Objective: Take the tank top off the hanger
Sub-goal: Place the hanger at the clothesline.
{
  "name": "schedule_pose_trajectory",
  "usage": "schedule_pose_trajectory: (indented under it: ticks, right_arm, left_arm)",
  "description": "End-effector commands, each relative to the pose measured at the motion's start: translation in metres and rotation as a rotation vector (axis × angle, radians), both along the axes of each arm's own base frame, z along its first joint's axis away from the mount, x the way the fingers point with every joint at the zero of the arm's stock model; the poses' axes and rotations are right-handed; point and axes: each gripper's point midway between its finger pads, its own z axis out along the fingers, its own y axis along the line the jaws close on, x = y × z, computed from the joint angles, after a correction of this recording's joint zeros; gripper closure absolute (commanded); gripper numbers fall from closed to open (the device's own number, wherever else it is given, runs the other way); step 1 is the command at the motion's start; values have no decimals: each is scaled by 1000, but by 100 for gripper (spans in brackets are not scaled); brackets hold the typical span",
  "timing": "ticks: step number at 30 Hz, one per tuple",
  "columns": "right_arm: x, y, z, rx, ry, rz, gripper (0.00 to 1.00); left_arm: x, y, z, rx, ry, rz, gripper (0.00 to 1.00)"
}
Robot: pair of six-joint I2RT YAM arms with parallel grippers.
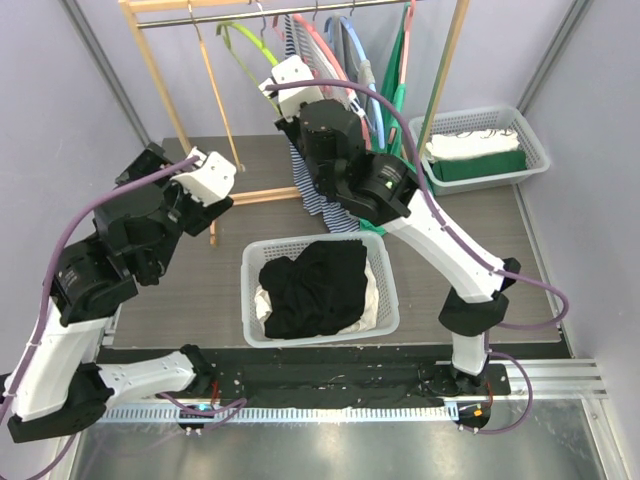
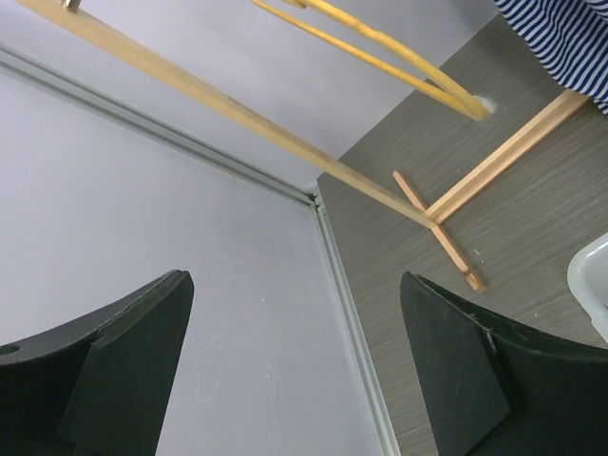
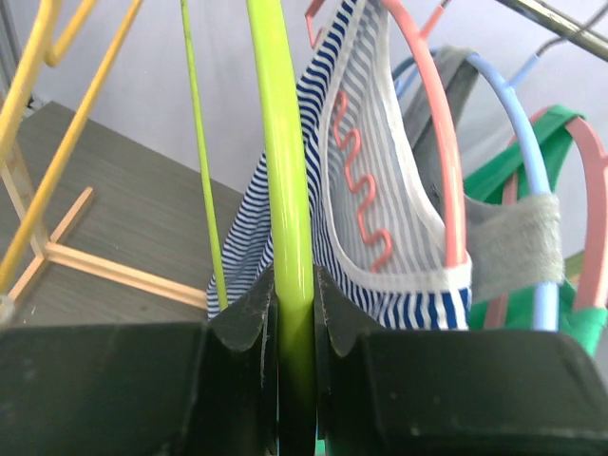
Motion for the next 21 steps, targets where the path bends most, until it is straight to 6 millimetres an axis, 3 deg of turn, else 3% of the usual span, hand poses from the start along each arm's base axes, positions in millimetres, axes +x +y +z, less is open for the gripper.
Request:
schedule_pose_trajectory:
  ticks: [1, 2, 3, 5, 6, 11, 14, 15, 17, 19, 21]
  right_arm:
    - [8, 10, 34, 80, -113, -14, 99]
    - [9, 12, 36, 93, -122, -13, 99]
    - [11, 15, 35, 91, -124, -12, 99]
    - [15, 22, 33, 98, -129, -8, 99]
    - [15, 24, 34, 97, -134, -1, 99]
    - [16, 26, 42, 121, -159, 7, 99]
    - [18, 24, 47, 134, -169, 12, 99]
    - [19, 23, 48, 139, -171, 12, 99]
    - [23, 23, 49, 145, -177, 18, 99]
    - [27, 26, 48, 148, -181, 24, 99]
    - [34, 27, 45, 143, -182, 29, 99]
  left_arm:
    - [-7, 17, 28, -115, -93, 63, 3]
    - [-6, 17, 37, -133, -112, 69, 3]
    - [-4, 16, 65, -204, -169, 81, 3]
    - [-1, 16, 97, -296, -227, 111, 6]
    - [4, 11, 123, -353, -265, 117, 6]
    - [29, -20, 154, -483, -315, 93, 8]
    - [59, -38, 132, -526, -259, 53, 7]
    - [73, -23, 122, -591, -249, 112, 7]
    - [94, -29, 88, -615, -149, 88, 7]
    - [107, -14, 67, -705, -97, 134, 8]
    - [108, -21, 46, -727, -27, 88, 8]
